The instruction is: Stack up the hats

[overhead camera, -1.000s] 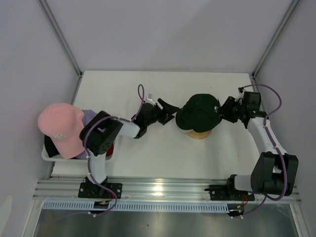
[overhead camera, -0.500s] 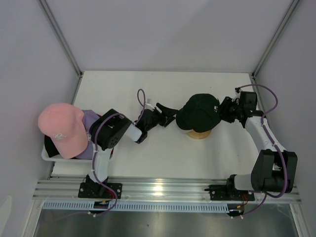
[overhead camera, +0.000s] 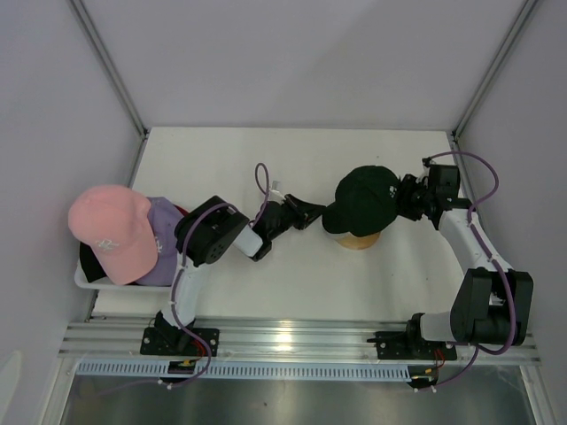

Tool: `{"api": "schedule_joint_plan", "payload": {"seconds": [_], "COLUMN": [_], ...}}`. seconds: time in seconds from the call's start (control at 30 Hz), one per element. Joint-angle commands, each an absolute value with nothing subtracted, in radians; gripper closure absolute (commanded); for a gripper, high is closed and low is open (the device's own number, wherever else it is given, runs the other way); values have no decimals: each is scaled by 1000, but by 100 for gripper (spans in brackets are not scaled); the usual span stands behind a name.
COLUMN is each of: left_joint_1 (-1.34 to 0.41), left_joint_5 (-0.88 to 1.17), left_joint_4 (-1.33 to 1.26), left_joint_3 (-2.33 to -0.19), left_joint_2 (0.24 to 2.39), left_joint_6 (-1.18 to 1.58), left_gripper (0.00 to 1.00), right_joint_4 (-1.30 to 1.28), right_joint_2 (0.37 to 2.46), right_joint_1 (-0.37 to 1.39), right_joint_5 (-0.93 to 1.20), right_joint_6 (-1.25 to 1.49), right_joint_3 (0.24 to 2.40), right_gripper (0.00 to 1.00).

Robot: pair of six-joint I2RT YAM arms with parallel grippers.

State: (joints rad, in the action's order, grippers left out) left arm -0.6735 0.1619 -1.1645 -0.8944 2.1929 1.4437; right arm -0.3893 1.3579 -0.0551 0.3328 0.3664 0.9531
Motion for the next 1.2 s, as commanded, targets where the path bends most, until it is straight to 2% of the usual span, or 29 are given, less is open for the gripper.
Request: {"api": "schedule_joint_plan", "payload": {"seconds": [0.0, 0.03, 0.23, 0.5, 0.7, 0.77, 0.8, 0.83, 0.9, 1.0, 1.17], "left_joint_1": [-684, -684, -684, -716, -700, -683, -663, -651, -618, -604, -617], "left_joint_5": [153, 147, 121, 75, 113, 130, 133, 140, 153, 163, 169], "left_joint_4": [-1336, -1344, -1234, -973, -1063, -1068, -1093, -1158, -1242, -1402, -1512], "left_joint_3": [-913, -911, -855, -838, -786, -741, -724, -709, -646, -617, -650], "left_joint_2": [2206, 2204, 2137, 2033, 2037, 2025, 2022, 2022, 2029, 2055, 2091], "left_joint_6": [1437, 1434, 1384, 1174, 1206, 1238, 1250, 1285, 1319, 1370, 1384], "left_gripper": [92, 99, 99, 99, 98, 85, 63, 54, 45, 41, 36], "right_joint_4": [-364, -361, -354, -345, -353, -350, -347, -345, -338, -327, -290], "right_joint_2": [1365, 1365, 1381, 1376, 1373, 1371, 1373, 1374, 1388, 1407, 1416], "right_joint_1": [-52, -52, -51, -49, -49, -49, -49, -49, -48, -41, -12], "right_joint_5": [304, 304, 264, 242, 241, 238, 236, 236, 238, 230, 187], "right_joint_6": [373, 374, 373, 364, 356, 354, 353, 353, 350, 354, 360], "right_joint_3": [945, 943, 931, 916, 923, 927, 928, 930, 927, 910, 873], "right_gripper": [57, 59, 65, 65, 64, 63, 63, 63, 63, 64, 64]}}
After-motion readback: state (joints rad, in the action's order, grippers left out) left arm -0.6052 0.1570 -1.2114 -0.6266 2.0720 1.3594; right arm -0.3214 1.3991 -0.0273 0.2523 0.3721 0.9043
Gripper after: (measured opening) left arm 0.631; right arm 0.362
